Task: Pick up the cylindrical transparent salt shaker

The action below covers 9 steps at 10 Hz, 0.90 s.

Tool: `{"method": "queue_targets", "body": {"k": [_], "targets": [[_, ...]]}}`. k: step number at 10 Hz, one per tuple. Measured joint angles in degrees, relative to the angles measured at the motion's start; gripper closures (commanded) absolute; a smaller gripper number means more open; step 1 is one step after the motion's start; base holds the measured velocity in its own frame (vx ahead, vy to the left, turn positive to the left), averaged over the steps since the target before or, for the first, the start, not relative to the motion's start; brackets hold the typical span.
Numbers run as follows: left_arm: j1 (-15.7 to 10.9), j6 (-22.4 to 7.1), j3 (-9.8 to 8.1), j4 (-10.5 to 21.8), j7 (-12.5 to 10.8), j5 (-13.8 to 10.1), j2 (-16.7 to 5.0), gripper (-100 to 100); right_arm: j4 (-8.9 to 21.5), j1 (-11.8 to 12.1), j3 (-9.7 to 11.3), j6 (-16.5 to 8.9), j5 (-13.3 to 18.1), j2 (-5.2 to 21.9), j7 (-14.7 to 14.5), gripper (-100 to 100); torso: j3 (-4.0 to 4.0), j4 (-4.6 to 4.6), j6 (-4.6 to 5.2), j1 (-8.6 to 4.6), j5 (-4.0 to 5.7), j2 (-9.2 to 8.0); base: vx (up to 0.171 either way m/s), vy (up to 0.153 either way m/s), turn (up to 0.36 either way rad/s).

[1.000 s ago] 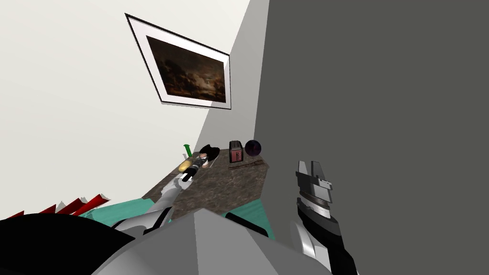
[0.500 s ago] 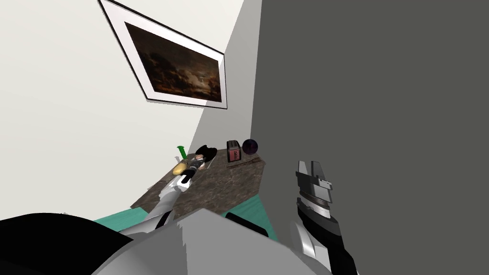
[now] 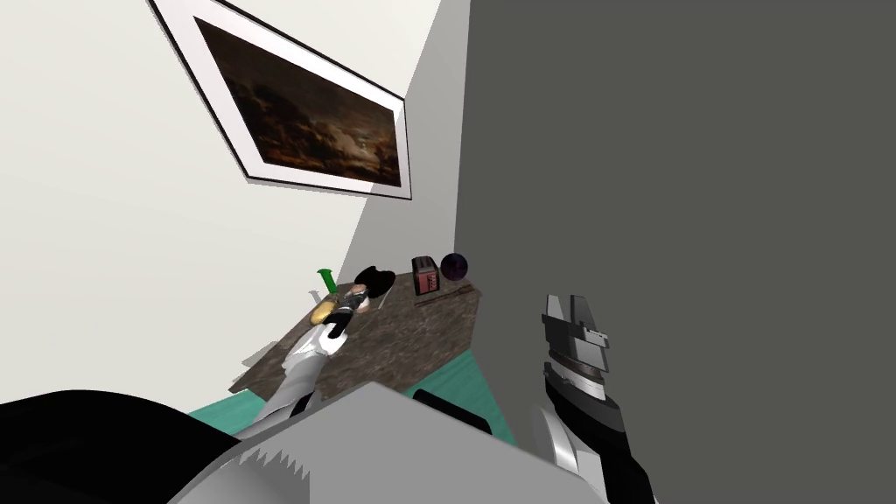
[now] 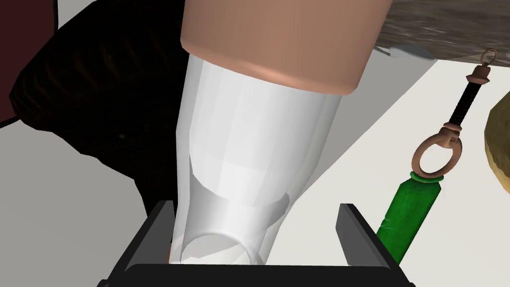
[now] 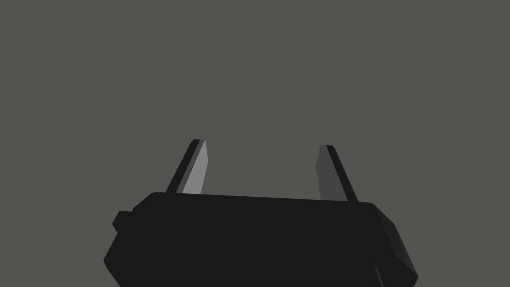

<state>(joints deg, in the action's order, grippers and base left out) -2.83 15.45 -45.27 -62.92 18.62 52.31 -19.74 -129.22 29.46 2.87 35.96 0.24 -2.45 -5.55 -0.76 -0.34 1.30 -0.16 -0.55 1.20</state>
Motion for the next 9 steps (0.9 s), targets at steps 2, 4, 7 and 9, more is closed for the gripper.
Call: {"method": "queue_targets", "body": {"k": [2,4,7,9], "targets": [[1.4,-1.7,-1.89,-2.9,-1.4,3.1,2.0,-100,0.0,0.0,0.0,0.0,0.0,0.0,0.0,0,0.02,0.0,0.09,0.04,-0.02,-0.05,-0.089,0.046,-0.263],[1.6,-3.5,-5.03,-5.5,-2.4,6.5,3.6,-100,0.0,0.0,0.0,0.0,0.0,0.0,0.0,0,0.04,0.02,0.05,-0.01,0.0,-0.05,-0.045,0.017,0.015],[1.6,-3.9,-5.53,-5.6,-2.4,7.7,3.5,100,0.0,0.0,0.0,0.0,0.0,0.0,0.0,0,-0.13,-0.02,0.21,-0.19,0.02,0.25,-0.003,0.001,0.009],[1.6,-3.9,-5.47,-5.6,-2.4,7.8,3.5,100,0.0,0.0,0.0,0.0,0.0,0.0,0.0,0,-0.13,-0.01,0.16,-0.17,0.01,0.26,0.0,0.0,0.0]]}}
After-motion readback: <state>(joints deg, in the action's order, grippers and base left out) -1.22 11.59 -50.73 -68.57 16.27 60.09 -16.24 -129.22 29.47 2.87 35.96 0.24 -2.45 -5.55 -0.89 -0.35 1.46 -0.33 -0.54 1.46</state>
